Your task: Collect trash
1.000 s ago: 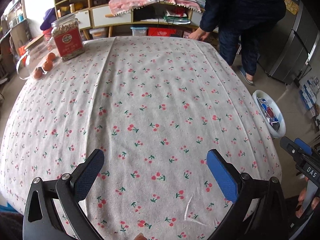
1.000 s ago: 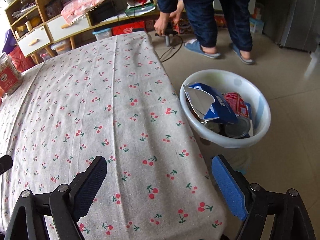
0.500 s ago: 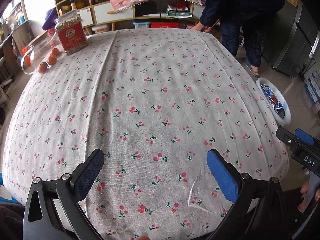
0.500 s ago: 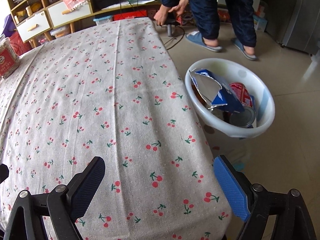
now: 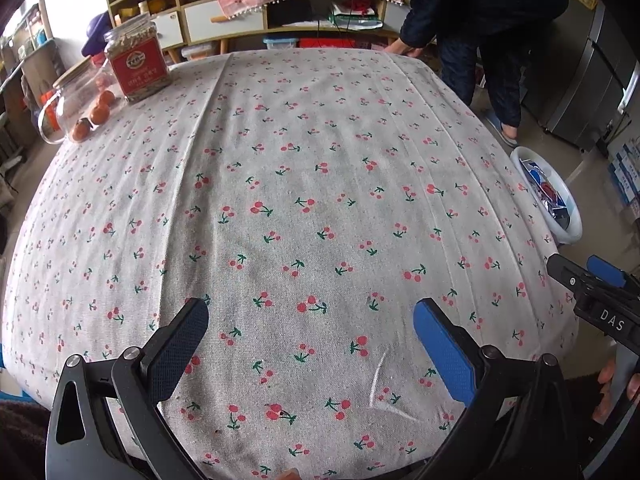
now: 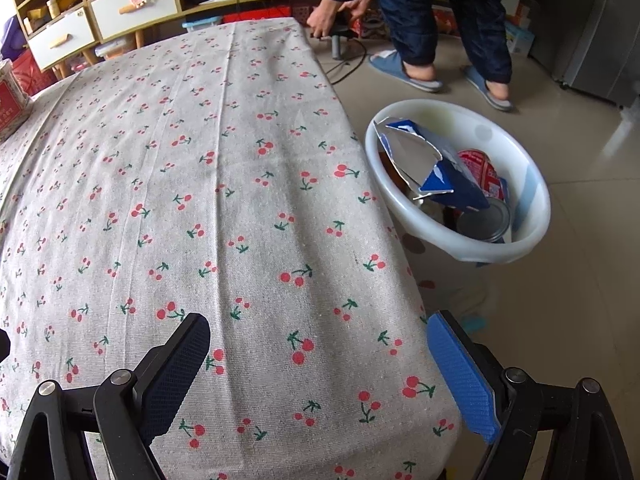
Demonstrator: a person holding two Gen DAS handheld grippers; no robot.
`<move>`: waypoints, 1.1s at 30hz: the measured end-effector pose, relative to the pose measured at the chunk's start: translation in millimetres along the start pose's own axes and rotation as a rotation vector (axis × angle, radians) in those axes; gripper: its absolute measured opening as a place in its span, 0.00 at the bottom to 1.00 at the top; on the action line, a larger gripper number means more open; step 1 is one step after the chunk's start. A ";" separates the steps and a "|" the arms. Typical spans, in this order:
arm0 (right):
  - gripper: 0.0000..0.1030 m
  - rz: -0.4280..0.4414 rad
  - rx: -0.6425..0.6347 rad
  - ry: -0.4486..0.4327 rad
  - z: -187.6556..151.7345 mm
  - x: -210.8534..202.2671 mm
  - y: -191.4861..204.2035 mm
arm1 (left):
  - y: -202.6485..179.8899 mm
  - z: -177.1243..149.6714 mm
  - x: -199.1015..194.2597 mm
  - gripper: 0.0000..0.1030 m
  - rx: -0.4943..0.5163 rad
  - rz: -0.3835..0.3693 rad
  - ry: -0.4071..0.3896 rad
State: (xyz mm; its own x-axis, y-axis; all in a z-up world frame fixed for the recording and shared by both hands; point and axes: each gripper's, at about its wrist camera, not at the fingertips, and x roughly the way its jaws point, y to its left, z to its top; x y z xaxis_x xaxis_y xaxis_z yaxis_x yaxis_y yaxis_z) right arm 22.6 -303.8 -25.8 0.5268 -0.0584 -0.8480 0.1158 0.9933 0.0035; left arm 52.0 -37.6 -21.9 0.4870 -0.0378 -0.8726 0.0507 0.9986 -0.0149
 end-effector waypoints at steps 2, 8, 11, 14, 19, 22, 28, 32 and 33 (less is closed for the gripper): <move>0.89 -0.003 0.001 0.002 -0.5 0.1 -0.5 | 0.0 -0.1 0.2 1.00 -0.001 -0.001 0.001; 0.89 -0.004 -0.006 0.002 -1.1 -0.7 0.1 | 0.4 -0.1 0.5 1.00 -0.004 -0.001 0.001; 0.89 -0.004 -0.005 0.001 -1.2 -0.8 0.1 | 0.6 0.0 0.4 1.00 -0.004 0.000 0.000; 0.89 -0.007 -0.004 -0.002 -1.5 -1.3 0.3 | 1.1 0.2 -0.9 1.00 -0.007 -0.002 -0.006; 0.89 -0.011 -0.007 -0.010 -1.1 -2.9 -0.6 | 2.1 0.8 -3.3 1.00 -0.016 -0.002 -0.016; 0.89 -0.011 -0.010 -0.010 -0.9 -3.5 -0.6 | 2.6 0.5 -3.1 1.00 -0.019 -0.001 -0.016; 0.89 -0.011 -0.012 -0.009 -1.2 -2.6 -0.7 | 3.5 0.7 -3.3 1.00 -0.022 -0.002 -0.016; 0.89 -0.011 -0.012 -0.008 -1.0 -2.6 -0.2 | 3.5 0.6 -3.2 1.00 -0.022 -0.001 -0.015; 0.89 -0.012 -0.012 -0.008 -1.0 -2.5 -0.1 | 3.5 0.6 -3.2 1.00 -0.022 -0.001 -0.015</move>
State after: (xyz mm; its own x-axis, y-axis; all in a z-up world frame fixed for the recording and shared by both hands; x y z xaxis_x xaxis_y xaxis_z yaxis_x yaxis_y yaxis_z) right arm 20.5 -303.6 -24.3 0.5322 -0.0706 -0.8437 0.1117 0.9937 -0.0127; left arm 51.1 -34.0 -18.8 0.4999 -0.0396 -0.8652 0.0320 0.9991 -0.0273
